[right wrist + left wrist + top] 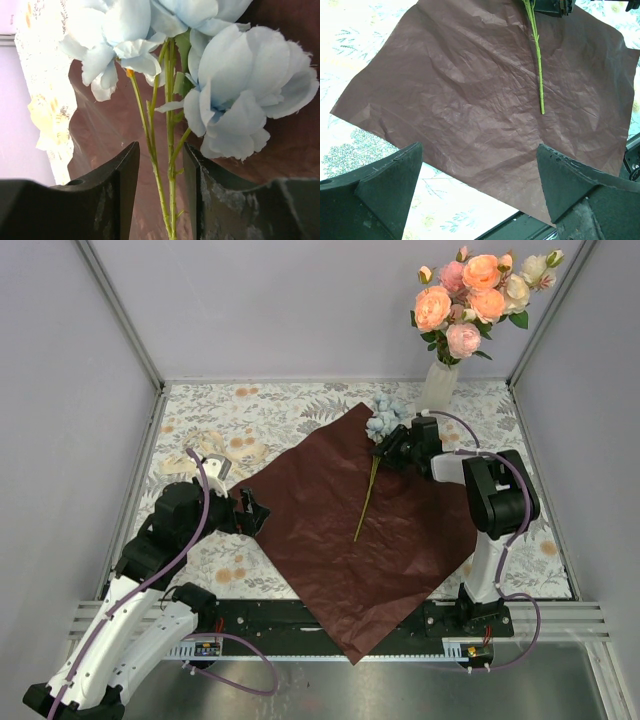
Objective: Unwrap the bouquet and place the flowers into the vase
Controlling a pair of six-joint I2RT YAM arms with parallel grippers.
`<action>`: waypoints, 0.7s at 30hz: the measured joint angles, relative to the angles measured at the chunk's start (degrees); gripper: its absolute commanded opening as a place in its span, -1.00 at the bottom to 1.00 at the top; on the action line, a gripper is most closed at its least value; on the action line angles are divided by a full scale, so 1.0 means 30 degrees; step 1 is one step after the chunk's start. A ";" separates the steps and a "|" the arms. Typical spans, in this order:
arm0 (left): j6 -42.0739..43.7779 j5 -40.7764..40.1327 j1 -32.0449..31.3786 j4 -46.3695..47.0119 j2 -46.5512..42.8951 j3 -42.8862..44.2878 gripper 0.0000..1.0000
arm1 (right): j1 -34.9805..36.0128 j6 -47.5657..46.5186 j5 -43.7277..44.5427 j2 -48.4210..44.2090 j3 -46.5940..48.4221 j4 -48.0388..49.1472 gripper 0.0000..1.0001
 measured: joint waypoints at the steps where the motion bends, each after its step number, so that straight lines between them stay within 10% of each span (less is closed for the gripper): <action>1: 0.0000 0.0000 0.0000 0.0000 0.0000 0.0000 0.98 | 0.0022 -0.0109 0.0044 0.0087 0.0102 -0.0058 -0.06; 7: 0.0000 0.0000 0.0000 0.0007 0.0000 0.0000 0.98 | 0.0058 -0.0605 0.0634 0.0357 0.0699 -0.0911 -0.03; 21: 0.0000 0.0000 0.0000 0.0000 0.0000 0.0000 0.98 | 0.0357 -0.1253 0.0954 0.0474 0.0474 0.0284 -0.98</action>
